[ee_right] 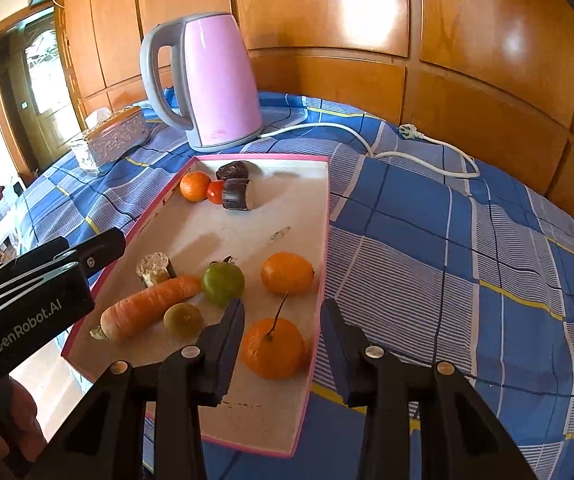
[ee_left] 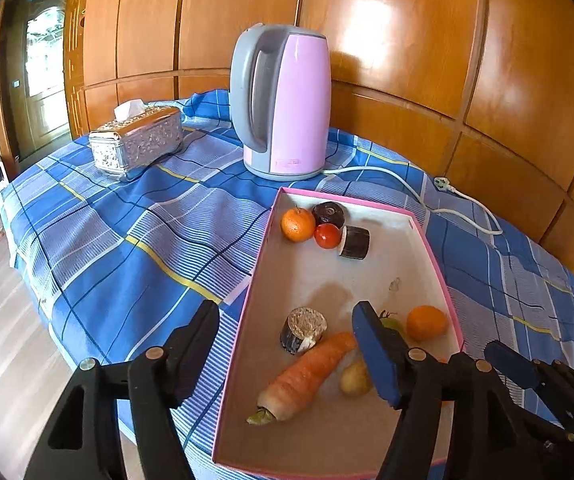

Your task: Organize fruits

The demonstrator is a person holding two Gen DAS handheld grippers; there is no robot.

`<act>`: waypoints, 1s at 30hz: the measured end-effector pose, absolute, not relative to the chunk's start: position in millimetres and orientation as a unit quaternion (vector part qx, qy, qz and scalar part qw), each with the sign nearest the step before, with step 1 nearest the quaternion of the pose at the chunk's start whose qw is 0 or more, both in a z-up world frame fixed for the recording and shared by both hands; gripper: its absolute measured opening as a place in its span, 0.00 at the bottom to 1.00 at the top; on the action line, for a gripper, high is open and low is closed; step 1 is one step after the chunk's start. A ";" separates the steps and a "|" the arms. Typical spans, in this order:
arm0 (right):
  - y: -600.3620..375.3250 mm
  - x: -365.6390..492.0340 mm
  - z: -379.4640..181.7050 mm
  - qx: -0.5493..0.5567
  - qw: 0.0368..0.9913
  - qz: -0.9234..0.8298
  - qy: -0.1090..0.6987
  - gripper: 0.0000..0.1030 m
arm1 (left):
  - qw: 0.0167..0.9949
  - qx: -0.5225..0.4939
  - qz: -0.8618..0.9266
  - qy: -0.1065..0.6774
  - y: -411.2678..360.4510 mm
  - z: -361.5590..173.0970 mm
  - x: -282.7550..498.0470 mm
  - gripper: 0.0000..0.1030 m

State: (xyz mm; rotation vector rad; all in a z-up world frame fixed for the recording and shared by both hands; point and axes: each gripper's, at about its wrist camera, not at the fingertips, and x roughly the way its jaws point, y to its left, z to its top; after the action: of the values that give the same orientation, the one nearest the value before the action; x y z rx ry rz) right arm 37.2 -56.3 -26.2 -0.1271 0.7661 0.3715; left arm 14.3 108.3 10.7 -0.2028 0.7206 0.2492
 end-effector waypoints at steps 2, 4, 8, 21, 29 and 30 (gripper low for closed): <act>-55.4 35.1 -25.9 -0.064 0.909 0.180 0.370 0.39 | 0.924 -0.099 0.121 0.349 108.2 11.2 12.8 0.71; -55.1 33.5 -25.9 -0.065 0.910 0.179 0.369 0.39 | 0.924 -0.098 0.119 0.349 108.0 11.9 10.9 0.71; -54.6 32.4 -26.1 -0.066 0.910 0.179 0.369 0.39 | 0.925 -0.098 0.118 0.348 105.9 13.0 7.8 0.72; -55.3 26.2 -26.2 -0.068 0.911 0.178 0.366 0.39 | 0.926 -0.096 0.115 0.347 101.7 16.6 4.7 0.74; -56.6 25.6 -26.5 -0.070 0.911 0.176 0.368 0.39 | 0.926 -0.096 0.116 0.346 100.8 17.4 3.9 0.75; -56.9 25.2 -26.4 -0.070 0.911 0.175 0.367 0.39 | 0.926 -0.096 0.116 0.346 100.8 17.4 3.7 0.75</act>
State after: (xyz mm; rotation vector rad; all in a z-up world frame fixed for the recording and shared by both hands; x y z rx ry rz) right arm 25.2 -56.9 -26.4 -0.1442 0.7571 0.3615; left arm 3.7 100.8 17.4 -0.1974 0.7087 0.2380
